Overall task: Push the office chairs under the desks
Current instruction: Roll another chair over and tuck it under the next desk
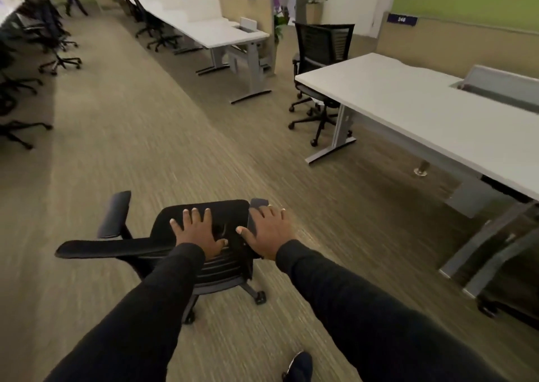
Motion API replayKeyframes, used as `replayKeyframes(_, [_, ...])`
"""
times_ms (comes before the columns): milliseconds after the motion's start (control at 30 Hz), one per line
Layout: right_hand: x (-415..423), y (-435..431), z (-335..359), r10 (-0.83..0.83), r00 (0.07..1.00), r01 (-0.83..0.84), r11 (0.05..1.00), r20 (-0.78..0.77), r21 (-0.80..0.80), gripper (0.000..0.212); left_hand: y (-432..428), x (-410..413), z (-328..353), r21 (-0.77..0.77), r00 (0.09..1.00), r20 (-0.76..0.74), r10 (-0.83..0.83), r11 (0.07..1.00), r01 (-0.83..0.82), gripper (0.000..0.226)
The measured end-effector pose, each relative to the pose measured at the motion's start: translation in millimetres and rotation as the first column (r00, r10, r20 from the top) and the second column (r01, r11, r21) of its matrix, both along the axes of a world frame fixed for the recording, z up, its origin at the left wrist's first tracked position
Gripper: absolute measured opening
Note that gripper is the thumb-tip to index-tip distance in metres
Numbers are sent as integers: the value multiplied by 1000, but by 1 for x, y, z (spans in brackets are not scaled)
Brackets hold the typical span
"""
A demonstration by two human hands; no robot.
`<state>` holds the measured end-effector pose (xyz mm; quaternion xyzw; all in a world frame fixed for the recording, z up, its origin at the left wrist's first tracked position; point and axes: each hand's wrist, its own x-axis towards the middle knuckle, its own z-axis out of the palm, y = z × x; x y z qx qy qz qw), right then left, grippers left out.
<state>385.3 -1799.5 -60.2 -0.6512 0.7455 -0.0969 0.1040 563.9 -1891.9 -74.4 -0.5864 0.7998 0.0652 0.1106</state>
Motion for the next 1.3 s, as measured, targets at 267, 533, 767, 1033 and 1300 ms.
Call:
replayKeyframes(267, [32,-79,-26,83,995,-87,993,51,75,74,-53,17,-22,200,994,22,-106,975,100,106])
replayKeyframes(533, [99,-105,-43,74,992,-89,984,104,156,72,-91,103,-22,273,968,-110,-226,929,248,91])
replayKeyframes(767, [173,-128,-37,95,995,-90,973,-12,214,72,-128,180,-17,278,941,-120,-316,900,337,70])
replayKeyframes(1033, [180,-121,-43,-92,994,88,993,51,74,59,-147,188,-4,101,842,-79,-534,836,539,57])
replayKeyframes(1300, [178,-128,-45,-214,976,213,976,32,43,60,-175,170,-3,57,743,-48,-667,741,669,62])
